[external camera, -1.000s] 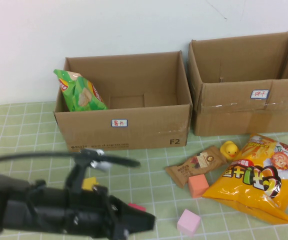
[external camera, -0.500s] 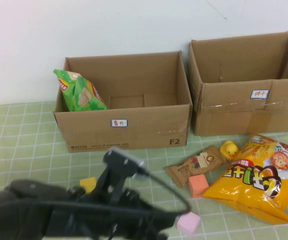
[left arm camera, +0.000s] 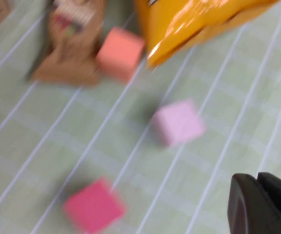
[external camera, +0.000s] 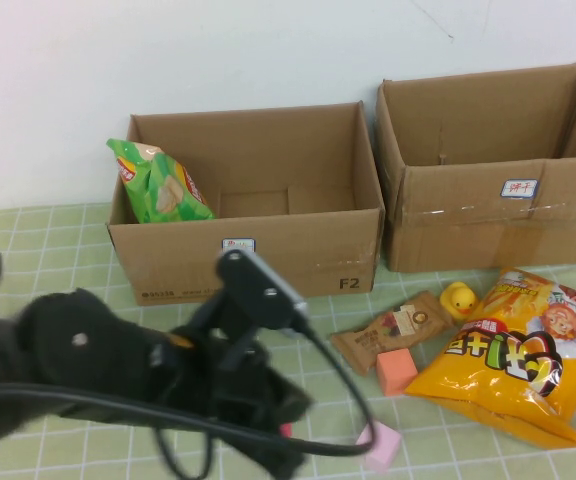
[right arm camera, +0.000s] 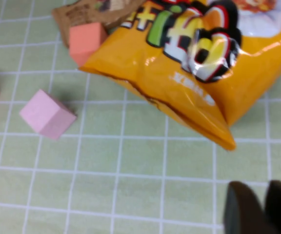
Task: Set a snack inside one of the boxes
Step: Pick up the potato chip
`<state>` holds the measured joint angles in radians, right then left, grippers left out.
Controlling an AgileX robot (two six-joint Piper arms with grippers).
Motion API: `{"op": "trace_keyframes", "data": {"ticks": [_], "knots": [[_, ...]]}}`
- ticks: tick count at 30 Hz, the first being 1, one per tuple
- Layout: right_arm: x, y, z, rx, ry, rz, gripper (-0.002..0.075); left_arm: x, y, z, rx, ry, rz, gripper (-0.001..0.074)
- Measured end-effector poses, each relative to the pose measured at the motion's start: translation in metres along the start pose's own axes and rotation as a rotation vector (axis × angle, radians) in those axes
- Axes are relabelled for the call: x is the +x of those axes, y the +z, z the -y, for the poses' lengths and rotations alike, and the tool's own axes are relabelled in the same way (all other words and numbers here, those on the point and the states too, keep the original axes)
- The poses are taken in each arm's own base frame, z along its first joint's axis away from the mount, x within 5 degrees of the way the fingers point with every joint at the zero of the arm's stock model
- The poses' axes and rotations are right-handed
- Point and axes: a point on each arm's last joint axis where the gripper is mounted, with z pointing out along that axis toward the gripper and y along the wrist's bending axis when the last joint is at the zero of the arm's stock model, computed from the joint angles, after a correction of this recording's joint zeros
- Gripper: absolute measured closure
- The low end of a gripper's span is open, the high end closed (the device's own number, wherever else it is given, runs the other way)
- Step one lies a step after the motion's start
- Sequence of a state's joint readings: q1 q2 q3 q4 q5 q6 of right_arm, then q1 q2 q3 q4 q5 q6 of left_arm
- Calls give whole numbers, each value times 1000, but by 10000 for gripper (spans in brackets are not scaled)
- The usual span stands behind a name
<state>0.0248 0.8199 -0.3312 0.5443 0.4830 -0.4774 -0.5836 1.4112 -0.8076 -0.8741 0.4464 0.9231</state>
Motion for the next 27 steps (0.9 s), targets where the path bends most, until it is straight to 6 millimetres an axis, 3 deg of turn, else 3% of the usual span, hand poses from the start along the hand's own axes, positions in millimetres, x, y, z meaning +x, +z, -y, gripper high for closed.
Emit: {"op": "trace_keyframes", "data": {"ticks": [2,7,9,17,27], "knots": [[-7,5,0,-14,-3,-16,578,4,-12,-5,-47,-17,-49,735],[-30,25,1,-61,-41,-76,216,19,-42,-19,-187,-48,-188,735],[-39,36,1,-103,-57,-112,152,24,-56,-18,-233,-66,-214,735],[-64,87,3,-181,-138,-181,99,62,-95,-3,-339,-74,-166,735],[-55,140,-21,-92,-441,-194,99,126,-129,13,-477,-82,-90,735]]}}
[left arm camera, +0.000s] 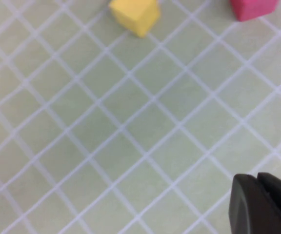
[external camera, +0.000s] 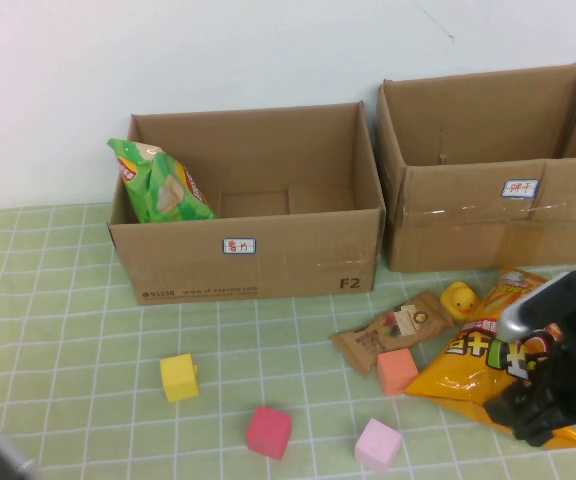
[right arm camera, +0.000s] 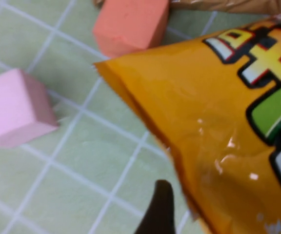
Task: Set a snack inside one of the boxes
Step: Pick up the potato chip
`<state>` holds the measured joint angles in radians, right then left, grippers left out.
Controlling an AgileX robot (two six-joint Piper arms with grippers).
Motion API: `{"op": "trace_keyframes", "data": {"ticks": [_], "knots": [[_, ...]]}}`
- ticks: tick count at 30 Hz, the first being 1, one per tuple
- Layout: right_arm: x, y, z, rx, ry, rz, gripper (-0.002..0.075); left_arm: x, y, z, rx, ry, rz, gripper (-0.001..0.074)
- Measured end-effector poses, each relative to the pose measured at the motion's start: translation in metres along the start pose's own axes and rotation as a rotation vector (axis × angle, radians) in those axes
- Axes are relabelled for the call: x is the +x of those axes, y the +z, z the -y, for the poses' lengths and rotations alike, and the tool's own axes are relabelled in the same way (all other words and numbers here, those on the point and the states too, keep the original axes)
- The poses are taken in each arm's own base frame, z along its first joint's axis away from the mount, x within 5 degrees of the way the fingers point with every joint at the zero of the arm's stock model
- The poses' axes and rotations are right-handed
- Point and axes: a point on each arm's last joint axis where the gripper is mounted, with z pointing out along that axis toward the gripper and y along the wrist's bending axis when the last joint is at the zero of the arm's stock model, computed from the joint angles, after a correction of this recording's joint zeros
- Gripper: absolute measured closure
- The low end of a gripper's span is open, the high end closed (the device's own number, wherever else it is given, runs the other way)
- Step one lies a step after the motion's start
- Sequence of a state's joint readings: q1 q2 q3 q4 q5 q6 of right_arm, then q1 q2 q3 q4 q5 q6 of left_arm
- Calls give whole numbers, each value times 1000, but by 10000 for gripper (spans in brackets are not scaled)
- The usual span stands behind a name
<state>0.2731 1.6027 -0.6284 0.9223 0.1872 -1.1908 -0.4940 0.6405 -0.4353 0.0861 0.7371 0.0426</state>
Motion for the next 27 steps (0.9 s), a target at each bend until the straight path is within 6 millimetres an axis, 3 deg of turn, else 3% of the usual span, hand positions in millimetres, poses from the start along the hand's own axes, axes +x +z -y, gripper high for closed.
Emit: {"op": "trace_keyframes", "data": {"ticks": [11,20,27], "knots": [[3,30,5,93,-22,-42,98,24,-38,-12,-152,-74,259,735],[-6,36,8,92,8,-29,98,26,-39,-12,-167,-65,278,735],[-15,37,-2,51,-2,-14,98,27,-37,-13,-179,-53,277,735]]}}
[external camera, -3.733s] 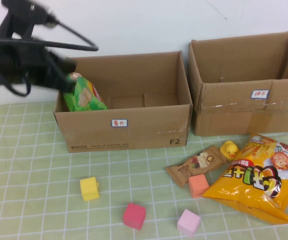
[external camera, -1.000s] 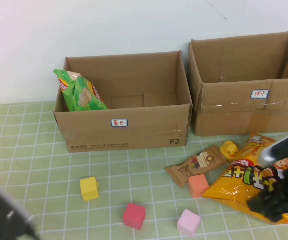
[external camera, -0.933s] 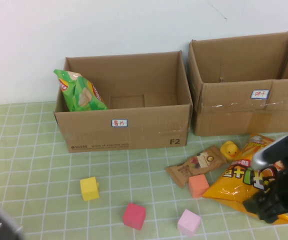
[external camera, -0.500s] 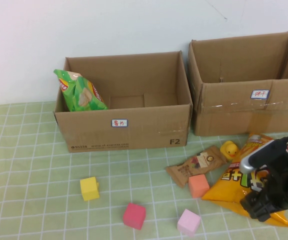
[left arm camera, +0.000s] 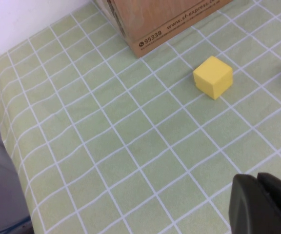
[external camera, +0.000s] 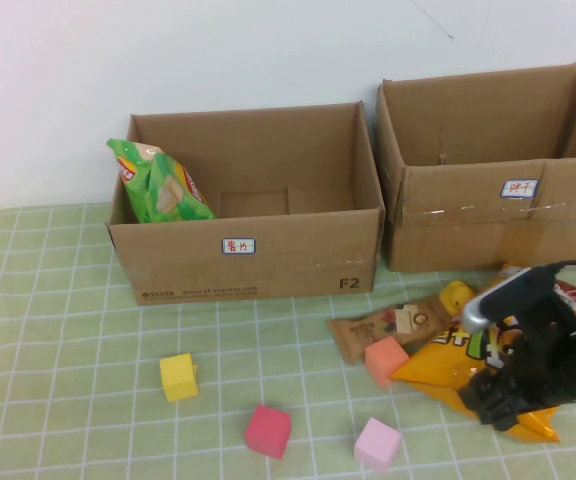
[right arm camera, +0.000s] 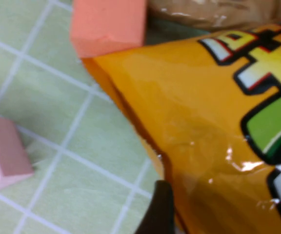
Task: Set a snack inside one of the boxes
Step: Pick up the potato chip
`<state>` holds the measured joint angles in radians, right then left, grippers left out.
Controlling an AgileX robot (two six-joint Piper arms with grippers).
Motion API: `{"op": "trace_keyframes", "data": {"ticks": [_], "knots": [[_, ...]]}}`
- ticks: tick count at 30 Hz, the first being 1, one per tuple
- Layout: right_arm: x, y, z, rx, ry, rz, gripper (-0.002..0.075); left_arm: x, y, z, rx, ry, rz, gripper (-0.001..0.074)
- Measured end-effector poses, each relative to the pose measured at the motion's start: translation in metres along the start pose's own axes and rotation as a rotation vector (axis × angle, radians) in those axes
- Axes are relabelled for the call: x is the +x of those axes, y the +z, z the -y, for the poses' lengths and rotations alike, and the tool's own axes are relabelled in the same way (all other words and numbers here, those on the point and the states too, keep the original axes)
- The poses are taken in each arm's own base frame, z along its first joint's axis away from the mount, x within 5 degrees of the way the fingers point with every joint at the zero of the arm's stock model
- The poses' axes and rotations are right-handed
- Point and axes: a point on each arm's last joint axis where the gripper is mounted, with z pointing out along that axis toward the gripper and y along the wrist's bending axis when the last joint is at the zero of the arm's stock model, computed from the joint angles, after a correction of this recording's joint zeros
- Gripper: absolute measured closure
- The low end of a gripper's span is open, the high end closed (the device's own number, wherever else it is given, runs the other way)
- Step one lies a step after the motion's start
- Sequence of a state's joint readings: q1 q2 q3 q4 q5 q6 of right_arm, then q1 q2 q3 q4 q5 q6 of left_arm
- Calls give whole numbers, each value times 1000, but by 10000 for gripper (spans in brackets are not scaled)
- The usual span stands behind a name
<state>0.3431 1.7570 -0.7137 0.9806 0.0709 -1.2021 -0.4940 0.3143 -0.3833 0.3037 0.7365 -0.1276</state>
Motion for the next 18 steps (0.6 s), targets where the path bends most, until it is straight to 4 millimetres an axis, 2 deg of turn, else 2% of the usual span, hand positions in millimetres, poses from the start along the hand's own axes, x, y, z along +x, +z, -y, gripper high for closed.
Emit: {"op": "trace_keyframes", "data": {"ticks": [5,9,16,18], "knots": [[-3,2,-15,-27,-89,2,98,0,0,-1,-6,0,4,735],[-4,2,-17,-17,-114,9,112,0,0,-1,-9,-4,5,735],[-5,3,-14,12,-123,19,291,0,0,-1,-9,-10,5,735],[-4,5,-14,12,-123,12,322,0,0,-1,-9,-10,5,735]]}}
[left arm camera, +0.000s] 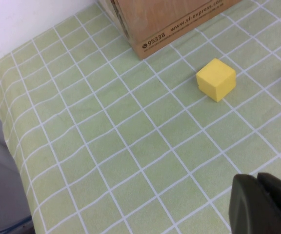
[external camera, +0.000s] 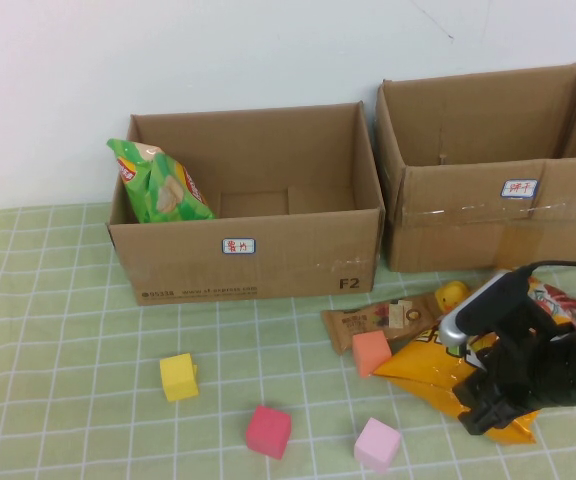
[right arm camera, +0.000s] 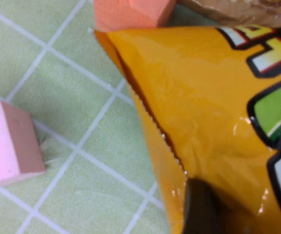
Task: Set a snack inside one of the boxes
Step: Pick up the potato chip
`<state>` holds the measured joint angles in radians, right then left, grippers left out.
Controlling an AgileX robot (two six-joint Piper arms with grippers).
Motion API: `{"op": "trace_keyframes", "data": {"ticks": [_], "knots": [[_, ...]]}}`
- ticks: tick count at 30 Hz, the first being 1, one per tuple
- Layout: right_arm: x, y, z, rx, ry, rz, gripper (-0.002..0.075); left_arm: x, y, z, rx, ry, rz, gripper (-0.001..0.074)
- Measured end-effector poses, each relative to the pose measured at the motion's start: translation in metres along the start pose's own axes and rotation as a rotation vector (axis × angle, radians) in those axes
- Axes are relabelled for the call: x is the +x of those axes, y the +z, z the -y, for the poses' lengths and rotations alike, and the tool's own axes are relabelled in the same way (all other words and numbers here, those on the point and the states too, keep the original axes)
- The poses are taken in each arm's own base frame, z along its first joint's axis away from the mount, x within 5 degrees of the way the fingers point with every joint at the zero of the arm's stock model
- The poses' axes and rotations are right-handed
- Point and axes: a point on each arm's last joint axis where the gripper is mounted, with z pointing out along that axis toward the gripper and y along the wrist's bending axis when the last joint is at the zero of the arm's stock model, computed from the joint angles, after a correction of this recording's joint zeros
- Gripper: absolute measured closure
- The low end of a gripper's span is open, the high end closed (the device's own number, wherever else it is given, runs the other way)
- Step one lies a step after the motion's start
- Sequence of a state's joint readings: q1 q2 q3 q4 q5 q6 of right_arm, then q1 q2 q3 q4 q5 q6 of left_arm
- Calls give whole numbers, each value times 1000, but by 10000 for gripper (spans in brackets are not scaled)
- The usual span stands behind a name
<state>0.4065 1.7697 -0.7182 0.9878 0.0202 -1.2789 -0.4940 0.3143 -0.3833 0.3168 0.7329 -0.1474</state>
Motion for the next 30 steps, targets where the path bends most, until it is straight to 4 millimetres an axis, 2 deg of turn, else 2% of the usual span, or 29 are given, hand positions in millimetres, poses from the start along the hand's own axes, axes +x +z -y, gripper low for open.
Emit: {"op": "trace_keyframes", "data": {"ticks": [4,11,14,18,24,30], "knots": [[1,3,0,-1,28,-6,377,0,0,0,1,0,4,735],[-1,4,0,-1,103,0,558,-1,0,0,1,0,6,735],[-1,4,0,-2,117,2,612,-1,0,0,1,0,6,735],[-5,-2,1,3,117,24,645,-1,0,0,1,0,6,736],[-17,-28,-1,-19,108,108,660,-1,0,0,2,0,13,736],[-34,-73,-7,-73,146,251,661,-1,0,0,2,0,15,736]]}}
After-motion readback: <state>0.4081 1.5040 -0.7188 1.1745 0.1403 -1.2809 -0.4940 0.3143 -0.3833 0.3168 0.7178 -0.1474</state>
